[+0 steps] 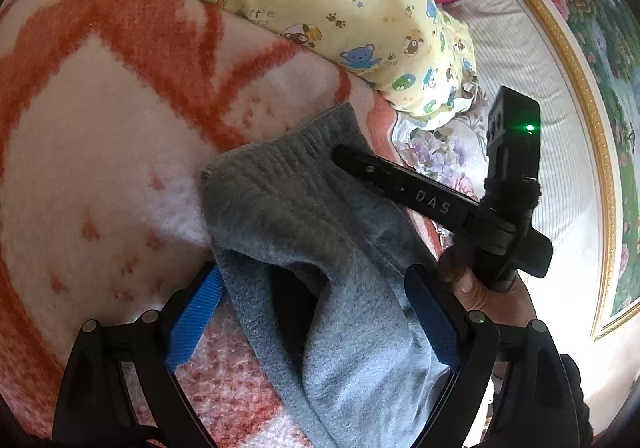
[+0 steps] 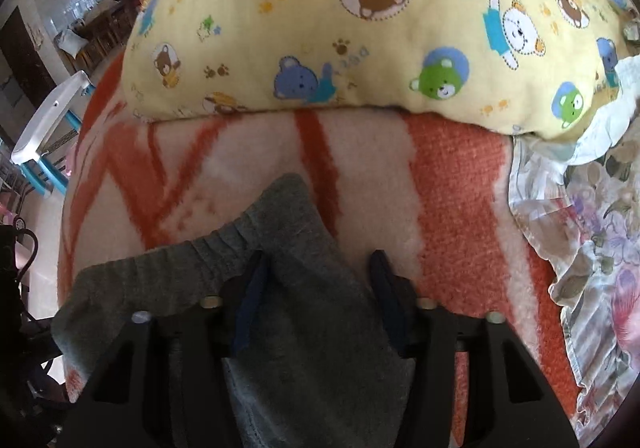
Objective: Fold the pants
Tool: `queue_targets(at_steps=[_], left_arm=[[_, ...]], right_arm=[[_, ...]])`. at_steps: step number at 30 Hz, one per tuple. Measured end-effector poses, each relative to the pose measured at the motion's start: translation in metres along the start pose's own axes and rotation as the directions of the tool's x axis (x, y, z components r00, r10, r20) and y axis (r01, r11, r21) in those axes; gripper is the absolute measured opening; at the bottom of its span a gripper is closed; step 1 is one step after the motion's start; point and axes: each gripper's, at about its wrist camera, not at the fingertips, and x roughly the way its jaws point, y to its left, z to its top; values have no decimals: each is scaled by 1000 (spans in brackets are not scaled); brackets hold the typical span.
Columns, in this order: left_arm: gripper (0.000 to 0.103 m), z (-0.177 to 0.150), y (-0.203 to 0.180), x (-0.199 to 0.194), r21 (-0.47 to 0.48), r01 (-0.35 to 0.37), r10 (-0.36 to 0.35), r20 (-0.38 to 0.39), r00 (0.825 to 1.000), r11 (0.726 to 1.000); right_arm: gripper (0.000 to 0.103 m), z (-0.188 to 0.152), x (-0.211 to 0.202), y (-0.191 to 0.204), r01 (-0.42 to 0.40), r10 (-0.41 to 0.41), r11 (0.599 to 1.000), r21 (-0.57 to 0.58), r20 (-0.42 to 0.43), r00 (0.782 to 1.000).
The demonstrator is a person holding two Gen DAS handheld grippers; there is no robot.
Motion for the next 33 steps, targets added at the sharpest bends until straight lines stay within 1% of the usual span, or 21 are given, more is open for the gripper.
queue_targets(at_steps=[1, 2, 4, 6, 9, 12, 16, 17, 20, 22, 24, 26, 27, 28, 29, 31, 33], left_arm=[[89, 0, 1, 0, 6, -1, 1, 5, 1000, 1000], [88, -1, 1, -1, 5, -4, 4, 8, 1000, 1000], [84, -2, 4, -3, 6, -6, 6, 11, 1000, 1000], [81, -4, 8, -6, 1, -3, 3, 15, 1000, 1000], [80, -4, 12, -9, -17, 4, -4, 20, 1000, 1000], [80, -3, 15, -11, -43, 4, -3, 25, 1000, 999], [80, -5, 17, -13, -47, 4, -3, 32, 999, 999], [80, -5, 16, -12, -44, -1, 2, 33, 999, 999], [83, -4, 9, -8, -10, -24, 24, 30, 999, 1000], [84, -2, 6, -6, -4, -25, 25, 32, 999, 1000], [83, 1, 7, -5, -3, -5, 5, 31, 1000, 1000], [66, 5, 9, -4, -4, 28, -28, 24, 999, 1000], [41, 7, 12, -2, -6, 57, -57, 8, 998, 998], [34, 9, 16, 3, -16, 95, -95, -30, 995, 995], [31, 10, 19, 6, -25, 117, -118, -45, 992, 993], [19, 9, 19, 3, -13, 145, -145, -38, 989, 989], [14, 6, 11, -5, 21, 173, -172, -22, 985, 985]], right_arm=[[18, -1, -3, -3, -16, 16, 1000, 25, 3, 1000], [15, -2, -5, -5, -22, 22, 999, 45, 9, 1000], [14, -5, -18, -11, -61, 57, 995, 85, 45, 997], [13, -9, -37, -13, -98, 86, 988, 117, 104, 991], [13, -17, -59, -11, -139, 116, 981, 134, 166, 979], [12, -26, -77, -11, -150, 123, 979, 135, 194, 973], [6, -43, -106, -17, -158, 117, 975, 154, 246, 962], [6, -45, -114, -19, -159, 111, 972, 171, 262, 959], [5, -58, -131, -26, -201, 131, 957, 208, 307, 943], [5, -65, -133, -25, -193, 120, 956, 220, 306, 944], [5, -67, -131, -24, -193, 119, 954, 230, 299, 947], [4, -67, -131, -22, -191, 120, 956, 224, 296, 948], [4, -66, -132, -20, -190, 121, 957, 219, 295, 948], [4, -67, -133, -18, -187, 119, 959, 213, 293, 949], [4, -68, -134, -16, -183, 117, 961, 209, 293, 949], [4, -71, -137, -13, -183, 116, 960, 210, 296, 948], [4, -76, -139, -12, -177, 106, 959, 219, 299, 948]])
